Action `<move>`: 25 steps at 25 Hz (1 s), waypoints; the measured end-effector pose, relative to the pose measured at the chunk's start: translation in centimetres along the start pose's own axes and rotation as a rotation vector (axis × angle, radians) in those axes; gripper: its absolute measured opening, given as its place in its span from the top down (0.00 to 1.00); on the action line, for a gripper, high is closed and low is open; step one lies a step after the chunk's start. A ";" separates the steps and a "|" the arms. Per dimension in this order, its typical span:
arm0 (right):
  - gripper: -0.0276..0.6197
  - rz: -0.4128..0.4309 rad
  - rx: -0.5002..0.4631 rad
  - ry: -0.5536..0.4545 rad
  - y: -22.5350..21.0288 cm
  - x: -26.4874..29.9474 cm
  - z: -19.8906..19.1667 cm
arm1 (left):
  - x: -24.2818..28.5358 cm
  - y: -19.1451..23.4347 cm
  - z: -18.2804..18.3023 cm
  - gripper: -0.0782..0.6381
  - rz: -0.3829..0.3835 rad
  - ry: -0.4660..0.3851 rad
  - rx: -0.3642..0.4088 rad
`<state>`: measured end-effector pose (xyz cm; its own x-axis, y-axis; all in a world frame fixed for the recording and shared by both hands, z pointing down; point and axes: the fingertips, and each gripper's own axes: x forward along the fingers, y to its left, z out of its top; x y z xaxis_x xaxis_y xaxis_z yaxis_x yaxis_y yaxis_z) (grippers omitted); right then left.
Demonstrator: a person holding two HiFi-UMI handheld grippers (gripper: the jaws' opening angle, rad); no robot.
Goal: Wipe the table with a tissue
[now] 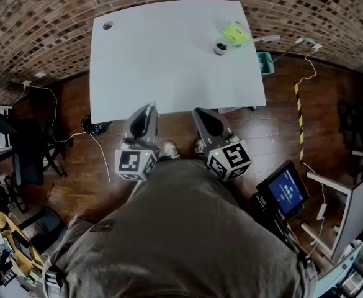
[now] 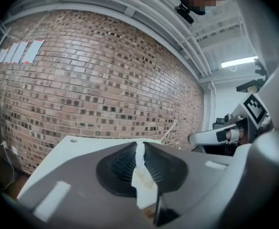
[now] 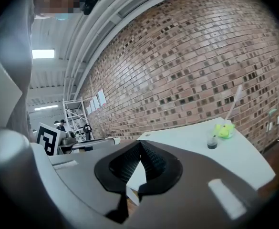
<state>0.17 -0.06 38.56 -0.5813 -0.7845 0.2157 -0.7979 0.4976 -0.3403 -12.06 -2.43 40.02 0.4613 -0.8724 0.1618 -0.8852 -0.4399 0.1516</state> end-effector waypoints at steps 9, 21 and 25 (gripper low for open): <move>0.94 0.026 -0.035 0.019 -0.4 -0.3 -0.3 | -0.1 -1.3 -0.5 0.84 0.007 0.018 -0.031; 0.94 0.029 -0.018 0.027 -0.3 -0.1 -0.9 | -0.3 -1.0 -1.0 0.84 0.020 0.027 -0.037; 0.94 0.028 -0.020 0.026 -0.3 -0.2 -0.8 | -0.2 -1.0 -1.1 0.84 0.019 0.025 -0.039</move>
<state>0.36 0.27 39.39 -0.6074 -0.7603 0.2301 -0.7839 0.5269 -0.3285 -11.21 -1.54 40.93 0.4460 -0.8747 0.1898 -0.8911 -0.4140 0.1858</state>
